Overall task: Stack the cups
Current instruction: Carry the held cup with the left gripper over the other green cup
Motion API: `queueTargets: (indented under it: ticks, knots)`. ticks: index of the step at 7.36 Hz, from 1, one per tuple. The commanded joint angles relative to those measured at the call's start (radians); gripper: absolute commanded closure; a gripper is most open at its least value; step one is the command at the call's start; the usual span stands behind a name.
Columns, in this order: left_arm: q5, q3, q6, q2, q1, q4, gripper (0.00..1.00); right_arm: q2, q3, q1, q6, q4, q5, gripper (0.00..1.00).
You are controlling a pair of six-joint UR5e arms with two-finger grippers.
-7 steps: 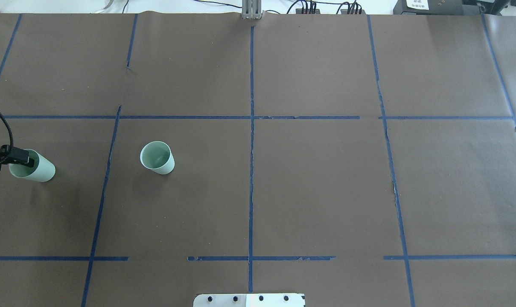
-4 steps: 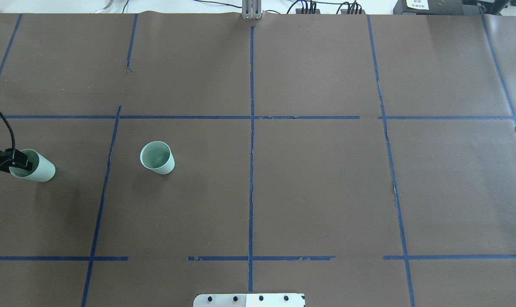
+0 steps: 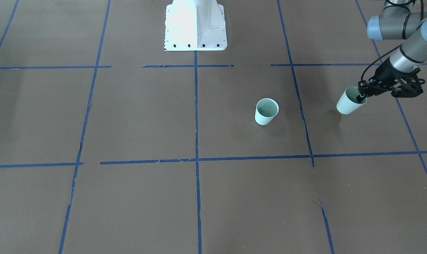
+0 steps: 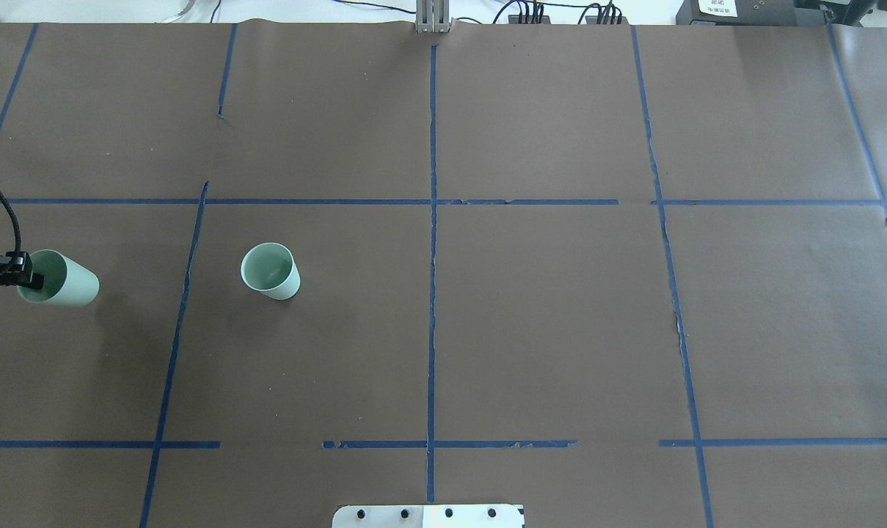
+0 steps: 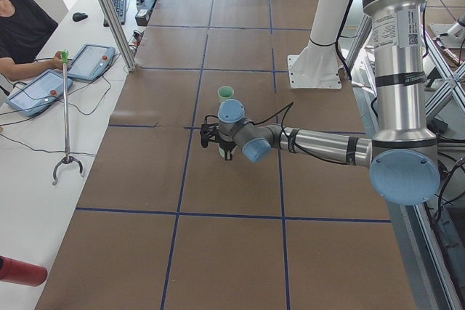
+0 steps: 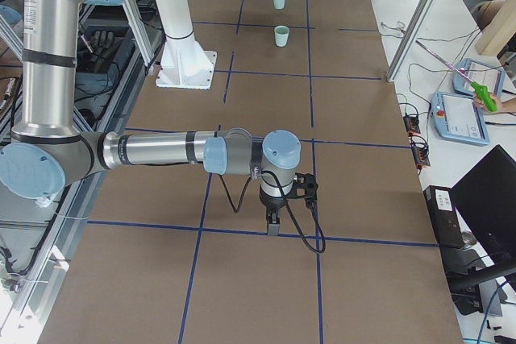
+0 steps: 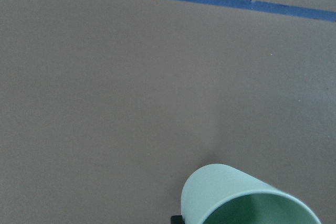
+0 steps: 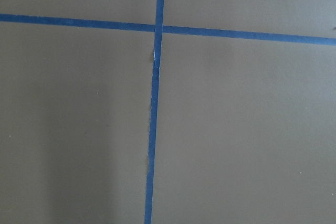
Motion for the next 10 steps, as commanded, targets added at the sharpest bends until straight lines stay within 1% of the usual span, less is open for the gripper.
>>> queueTargets:
  ticks: [1, 2, 3, 4, 5, 6, 7, 8, 10]
  knots:
    - [-0.019, -0.213, 0.008, -0.014, -0.048, 0.285, 1.0, 0.0, 0.001, 0.0, 0.0, -0.001, 0.0, 0.0]
    - [-0.019, -0.284, 0.006, -0.042, -0.056, 0.402, 1.0, 0.0, -0.001, 0.0, 0.0, 0.001, 0.0, 0.0]
    - [-0.02, -0.33, -0.009, -0.141, -0.056, 0.573, 1.0, -0.002, 0.001, 0.0, 0.0, 0.001, 0.0, 0.0]
    - [-0.019, -0.337, -0.065, -0.236, -0.046, 0.681, 1.0, 0.0, -0.001, 0.0, 0.0, -0.001, 0.0, 0.0]
    - [-0.019, -0.332, -0.172, -0.293, -0.004, 0.691, 1.0, 0.0, -0.001, 0.0, 0.0, 0.001, 0.0, 0.0]
    - [-0.016, -0.314, -0.283, -0.36, 0.07, 0.691, 1.0, 0.0, -0.001, 0.0, 0.0, -0.001, 0.0, 0.0]
    - [-0.013, -0.259, -0.375, -0.448, 0.126, 0.691, 1.0, 0.0, -0.001, 0.0, 0.0, -0.001, 0.0, 0.0]
    - [-0.008, -0.225, -0.412, -0.488, 0.173, 0.691, 1.0, 0.0, -0.001, 0.0, 0.0, 0.001, 0.0, 0.0]
    - [-0.002, -0.142, -0.409, -0.531, 0.186, 0.684, 1.0, 0.0, -0.001, 0.0, 0.0, 0.001, 0.0, 0.0]
